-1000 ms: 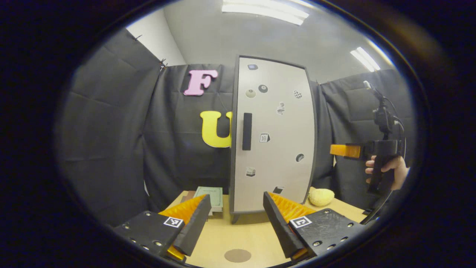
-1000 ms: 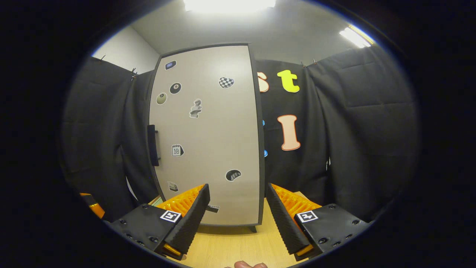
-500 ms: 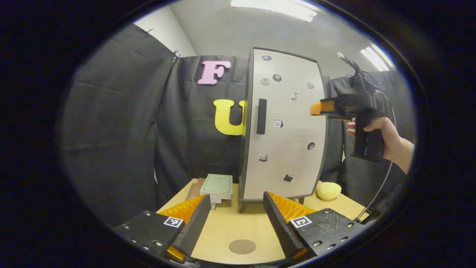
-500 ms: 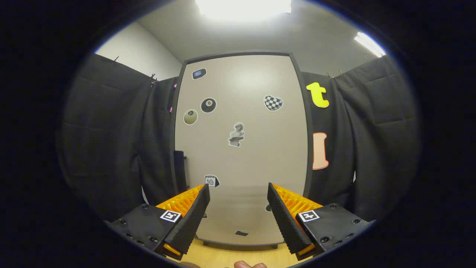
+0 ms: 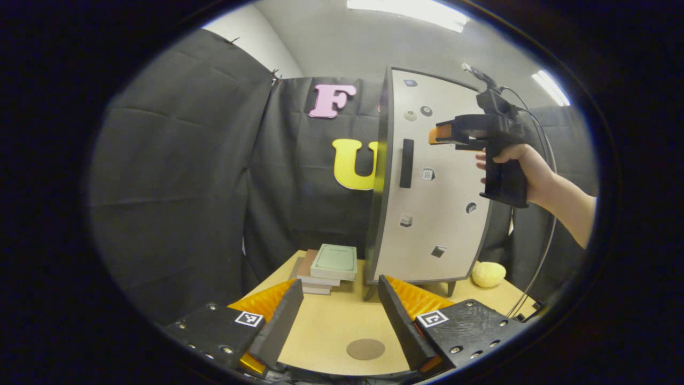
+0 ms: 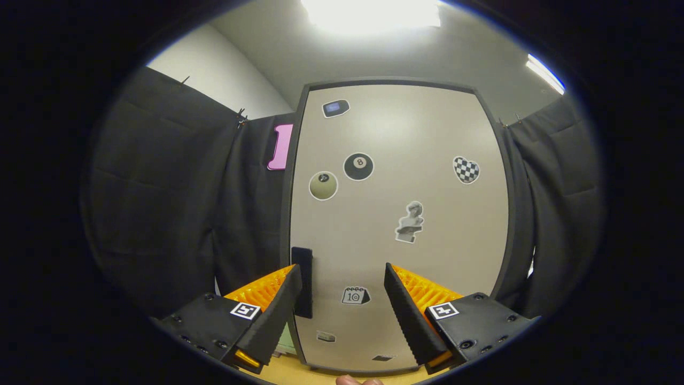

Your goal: Open the cabinet door with the right hand, grasp the bottle in the cabinet with the left hand and place it on the coaster, then close the cabinet door with the right hand.

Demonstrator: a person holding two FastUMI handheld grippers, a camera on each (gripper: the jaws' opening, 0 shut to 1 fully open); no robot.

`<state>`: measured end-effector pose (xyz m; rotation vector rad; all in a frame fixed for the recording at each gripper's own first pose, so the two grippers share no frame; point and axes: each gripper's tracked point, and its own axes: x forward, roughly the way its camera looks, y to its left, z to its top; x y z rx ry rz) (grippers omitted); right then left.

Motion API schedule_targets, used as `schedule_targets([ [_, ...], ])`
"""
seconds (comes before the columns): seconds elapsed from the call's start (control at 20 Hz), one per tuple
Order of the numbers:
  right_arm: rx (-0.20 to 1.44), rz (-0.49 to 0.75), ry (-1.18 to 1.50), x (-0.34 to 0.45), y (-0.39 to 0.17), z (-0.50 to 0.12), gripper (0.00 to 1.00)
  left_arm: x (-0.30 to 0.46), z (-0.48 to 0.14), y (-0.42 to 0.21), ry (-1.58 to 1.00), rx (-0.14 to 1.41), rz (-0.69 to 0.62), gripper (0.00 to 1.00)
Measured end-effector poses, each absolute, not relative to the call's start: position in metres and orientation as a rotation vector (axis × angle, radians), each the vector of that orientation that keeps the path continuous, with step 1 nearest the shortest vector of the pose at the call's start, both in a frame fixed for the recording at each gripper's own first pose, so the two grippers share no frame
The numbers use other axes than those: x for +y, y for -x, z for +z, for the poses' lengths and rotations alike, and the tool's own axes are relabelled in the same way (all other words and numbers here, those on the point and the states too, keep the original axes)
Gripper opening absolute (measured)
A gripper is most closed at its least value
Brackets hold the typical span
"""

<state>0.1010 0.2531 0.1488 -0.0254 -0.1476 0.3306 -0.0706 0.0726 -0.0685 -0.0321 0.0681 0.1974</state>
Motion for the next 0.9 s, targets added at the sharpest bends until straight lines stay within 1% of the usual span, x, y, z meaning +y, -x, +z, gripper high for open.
schedule_targets([
  [0.05, -0.138, 0.327, 0.019, 0.259, -0.107, 0.147, 0.98, 0.079, -0.072, 0.071, 0.039, 0.074, 0.21, 0.88],
  [0.1, -0.126, 0.323, 0.017, 0.264, -0.114, 0.145, 0.98, 0.085, -0.074, 0.071, 0.044, 0.08, 0.221, 0.86],
  [0.15, -0.114, 0.325, 0.017, 0.27, -0.121, 0.143, 0.95, 0.089, -0.076, 0.072, 0.047, 0.086, 0.229, 0.86],
  [0.2, -0.099, 0.323, 0.02, 0.274, -0.127, 0.14, 0.95, 0.094, -0.079, 0.073, 0.047, 0.093, 0.237, 0.86],
  [0.25, -0.083, 0.321, 0.026, 0.278, -0.133, 0.137, 0.98, 0.095, -0.081, 0.073, 0.051, 0.092, 0.236, 0.86],
  [0.3, -0.068, 0.318, 0.032, 0.282, -0.137, 0.134, 0.98, 0.096, -0.081, 0.073, 0.055, 0.091, 0.237, 0.91],
  [0.35, -0.058, 0.317, 0.037, 0.285, -0.142, 0.131, 0.95, 0.1, -0.082, 0.074, 0.06, 0.092, 0.244, 0.87],
  [0.4, -0.052, 0.32, 0.039, 0.29, -0.145, 0.13, 0.98, 0.102, -0.083, 0.073, 0.064, 0.096, 0.247, 0.86],
  [0.55, -0.042, 0.345, 0.041, 0.307, -0.148, 0.127, 0.98, 0.106, -0.087, 0.072, 0.067, 0.097, 0.263, 0.86],
  [0.6, -0.039, 0.351, 0.046, 0.312, -0.148, 0.126, 0.92, 0.108, -0.087, 0.072, 0.065, 0.098, 0.27, 0.88],
  [0.65, -0.036, 0.349, 0.057, 0.316, -0.148, 0.124, 0.89, 0.109, -0.088, 0.075, 0.061, 0.098, 0.277, 0.86],
  [0.7, -0.035, 0.344, 0.068, 0.319, -0.149, 0.124, 0.77, 0.112, -0.088, 0.077, 0.058, 0.096, 0.283, 0.86],
  [0.75, -0.036, 0.341, 0.078, 0.321, -0.149, 0.123, 0.71, 0.115, -0.088, 0.08, 0.054, 0.091, 0.289, 0.86],
  [0.9, -0.018, 0.324, 0.099, 0.328, -0.152, 0.119, 0.72, 0.127, -0.09, 0.092, 0.043, 0.092, 0.319, 0.91],
])
